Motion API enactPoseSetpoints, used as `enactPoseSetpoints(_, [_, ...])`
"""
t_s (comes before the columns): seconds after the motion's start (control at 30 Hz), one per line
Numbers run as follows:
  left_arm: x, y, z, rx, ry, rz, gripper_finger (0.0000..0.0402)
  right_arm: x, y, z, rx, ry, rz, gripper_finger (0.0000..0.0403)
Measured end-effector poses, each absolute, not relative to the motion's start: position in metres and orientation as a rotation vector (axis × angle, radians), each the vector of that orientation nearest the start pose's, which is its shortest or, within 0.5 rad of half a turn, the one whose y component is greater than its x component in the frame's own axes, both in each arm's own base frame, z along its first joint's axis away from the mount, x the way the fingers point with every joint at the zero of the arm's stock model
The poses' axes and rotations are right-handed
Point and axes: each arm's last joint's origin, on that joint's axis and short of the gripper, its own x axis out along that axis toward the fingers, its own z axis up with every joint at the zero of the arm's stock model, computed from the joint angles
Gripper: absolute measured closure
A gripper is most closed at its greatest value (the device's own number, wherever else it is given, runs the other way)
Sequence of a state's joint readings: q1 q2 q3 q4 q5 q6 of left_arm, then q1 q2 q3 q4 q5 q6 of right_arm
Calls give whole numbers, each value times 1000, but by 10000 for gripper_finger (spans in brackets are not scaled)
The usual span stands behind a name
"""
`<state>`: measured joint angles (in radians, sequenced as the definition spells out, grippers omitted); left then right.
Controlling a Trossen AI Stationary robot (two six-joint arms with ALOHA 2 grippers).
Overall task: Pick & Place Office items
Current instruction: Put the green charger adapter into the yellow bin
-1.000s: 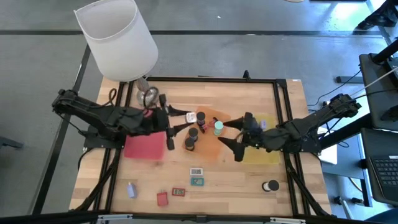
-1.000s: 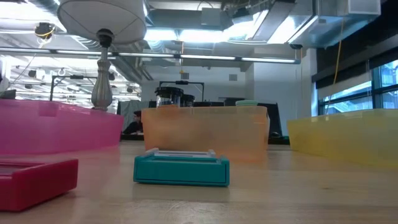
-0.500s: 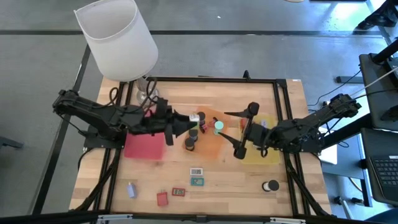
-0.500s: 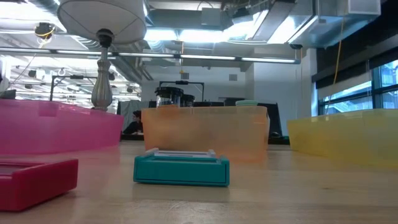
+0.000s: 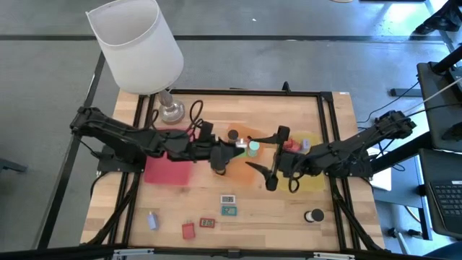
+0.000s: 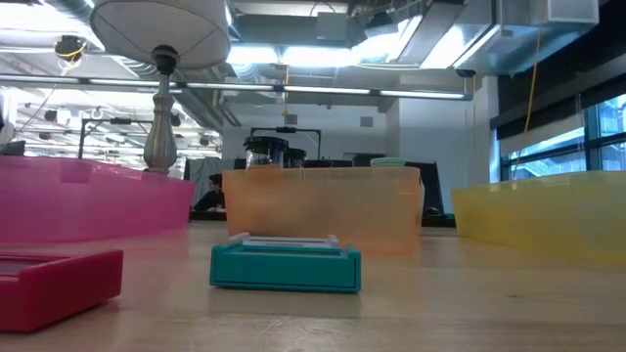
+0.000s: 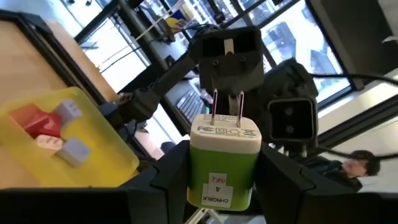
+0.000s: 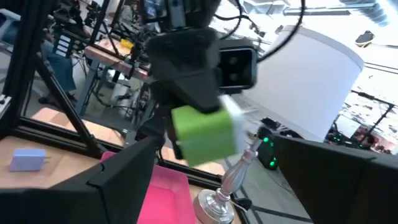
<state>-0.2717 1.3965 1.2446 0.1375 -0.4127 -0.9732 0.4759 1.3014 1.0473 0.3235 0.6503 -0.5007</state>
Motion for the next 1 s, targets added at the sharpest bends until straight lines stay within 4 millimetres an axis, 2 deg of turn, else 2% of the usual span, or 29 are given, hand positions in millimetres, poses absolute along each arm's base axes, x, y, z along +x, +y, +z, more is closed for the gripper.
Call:
enactPoseSetpoints(0.53, [329,-78,370,-1001,-41,130,256,273,121,355,-426,-3,-168,72])
enactPoseSetpoints(1.0, [329,-75,374,-974,-77,110,256,273,121,354,-377,-4,-167,72])
